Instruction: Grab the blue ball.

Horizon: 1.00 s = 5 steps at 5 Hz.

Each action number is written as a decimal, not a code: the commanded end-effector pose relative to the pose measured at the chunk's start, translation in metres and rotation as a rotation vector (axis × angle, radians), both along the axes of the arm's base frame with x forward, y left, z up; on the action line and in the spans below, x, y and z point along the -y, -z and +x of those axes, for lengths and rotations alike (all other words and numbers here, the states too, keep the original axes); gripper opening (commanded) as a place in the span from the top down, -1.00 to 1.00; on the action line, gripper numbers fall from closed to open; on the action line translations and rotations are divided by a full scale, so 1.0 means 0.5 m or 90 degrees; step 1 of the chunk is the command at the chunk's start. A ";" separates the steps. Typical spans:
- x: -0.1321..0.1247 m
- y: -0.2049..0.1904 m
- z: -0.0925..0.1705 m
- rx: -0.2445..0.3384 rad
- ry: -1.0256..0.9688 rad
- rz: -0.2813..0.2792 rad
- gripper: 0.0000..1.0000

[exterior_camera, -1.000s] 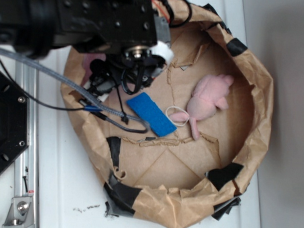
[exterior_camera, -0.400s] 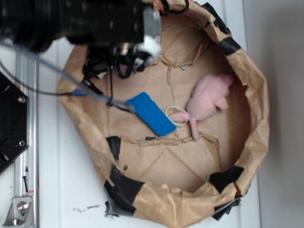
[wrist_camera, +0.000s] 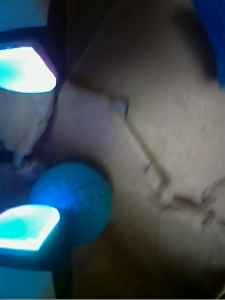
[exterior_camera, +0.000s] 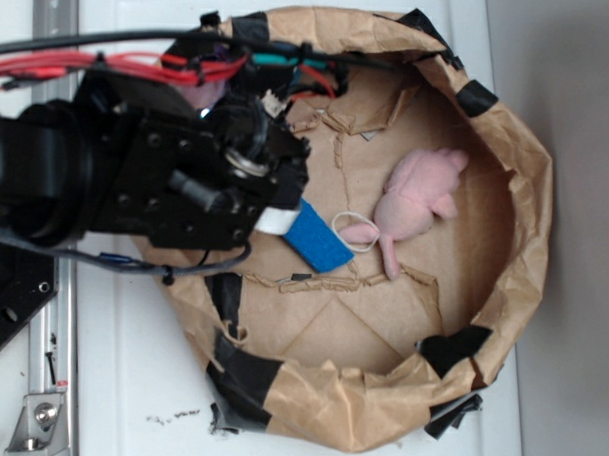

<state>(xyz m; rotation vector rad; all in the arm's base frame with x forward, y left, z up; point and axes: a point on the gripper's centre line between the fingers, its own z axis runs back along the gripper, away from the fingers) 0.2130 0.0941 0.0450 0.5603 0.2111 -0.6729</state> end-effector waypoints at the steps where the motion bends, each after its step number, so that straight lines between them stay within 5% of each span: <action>1: -0.007 0.013 0.019 -0.001 -0.028 -0.061 -1.00; 2: -0.015 0.036 0.016 -0.011 -0.075 -0.220 -1.00; 3: -0.018 0.060 0.004 -0.027 -0.076 -0.286 -1.00; 4: -0.020 0.071 -0.005 -0.039 -0.075 -0.302 -1.00; 5: -0.016 0.073 -0.010 -0.037 -0.071 -0.304 0.76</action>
